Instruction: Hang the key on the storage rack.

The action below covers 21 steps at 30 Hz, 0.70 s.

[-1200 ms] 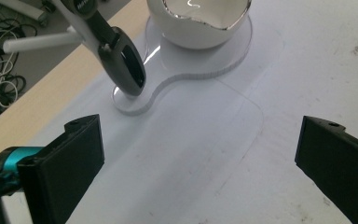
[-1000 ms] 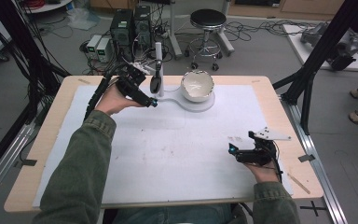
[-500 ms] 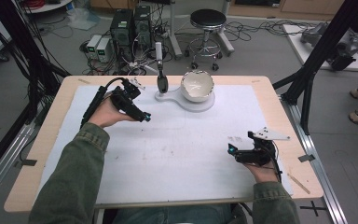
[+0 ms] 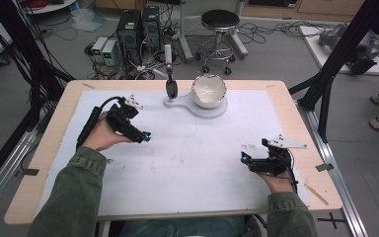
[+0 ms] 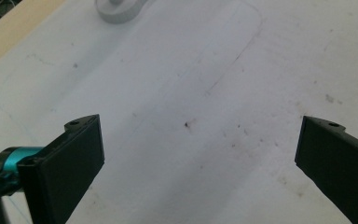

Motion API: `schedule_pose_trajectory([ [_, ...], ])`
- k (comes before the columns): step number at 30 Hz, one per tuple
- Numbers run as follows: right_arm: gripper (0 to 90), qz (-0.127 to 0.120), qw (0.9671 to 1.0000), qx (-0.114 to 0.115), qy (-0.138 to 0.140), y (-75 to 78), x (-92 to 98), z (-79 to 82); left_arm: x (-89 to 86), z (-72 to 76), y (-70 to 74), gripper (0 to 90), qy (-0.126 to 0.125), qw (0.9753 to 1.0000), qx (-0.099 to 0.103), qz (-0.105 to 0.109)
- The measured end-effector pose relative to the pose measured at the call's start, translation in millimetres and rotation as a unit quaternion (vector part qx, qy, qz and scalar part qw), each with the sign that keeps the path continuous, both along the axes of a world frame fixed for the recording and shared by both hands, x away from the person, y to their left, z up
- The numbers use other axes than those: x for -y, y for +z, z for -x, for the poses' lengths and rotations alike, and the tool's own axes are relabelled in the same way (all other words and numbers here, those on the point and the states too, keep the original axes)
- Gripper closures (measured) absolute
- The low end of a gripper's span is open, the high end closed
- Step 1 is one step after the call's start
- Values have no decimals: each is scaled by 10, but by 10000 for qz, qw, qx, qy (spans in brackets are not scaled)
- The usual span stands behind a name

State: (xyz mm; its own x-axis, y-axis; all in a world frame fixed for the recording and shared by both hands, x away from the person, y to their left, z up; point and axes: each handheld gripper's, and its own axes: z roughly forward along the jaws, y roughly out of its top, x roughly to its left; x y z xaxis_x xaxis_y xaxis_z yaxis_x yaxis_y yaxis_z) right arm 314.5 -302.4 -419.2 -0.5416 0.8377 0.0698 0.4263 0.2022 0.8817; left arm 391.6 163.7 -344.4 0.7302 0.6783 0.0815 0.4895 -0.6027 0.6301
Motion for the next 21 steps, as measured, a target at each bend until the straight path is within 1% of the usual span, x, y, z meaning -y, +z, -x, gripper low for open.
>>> schedule_pose_trajectory([
  [2,5,18,10000,18,15,-4,1,-6,-65,25,-9,17,26,10000,13,15],
  [3,5,27,10000,29,19,-6,0,-11,-94,39,-12,17,53,10000,1,71],
  [5,5,22,10000,27,10,-6,-1,-11,-150,75,-19,17,122,9999,31,108],
  [8,5,24,10000,12,0,-5,1,-8,-248,132,-49,17,176,9998,38,118],
  [10,5,22,10000,13,-2,-5,1,-8,-316,174,-86,17,214,9996,-55,171],
  [11,5,18,10000,10,-6,-5,0,-8,-344,187,-99,17,209,9996,-101,159],
  [15,5,-11,10000,-7,-36,-11,-1,-24,-484,267,-199,17,408,9989,-120,201],
  [17,5,-12,10000,2,-43,-14,-3,-29,-549,311,-231,17,494,9983,-126,285],
  [19,5,-5,10000,-17,-48,-16,-11,-27,-616,355,-258,17,562,9977,-89,362],
  [21,5,-12,10000,-50,-40,-19,-20,-26,-672,404,-291,17,633,9969,-111,449],
])
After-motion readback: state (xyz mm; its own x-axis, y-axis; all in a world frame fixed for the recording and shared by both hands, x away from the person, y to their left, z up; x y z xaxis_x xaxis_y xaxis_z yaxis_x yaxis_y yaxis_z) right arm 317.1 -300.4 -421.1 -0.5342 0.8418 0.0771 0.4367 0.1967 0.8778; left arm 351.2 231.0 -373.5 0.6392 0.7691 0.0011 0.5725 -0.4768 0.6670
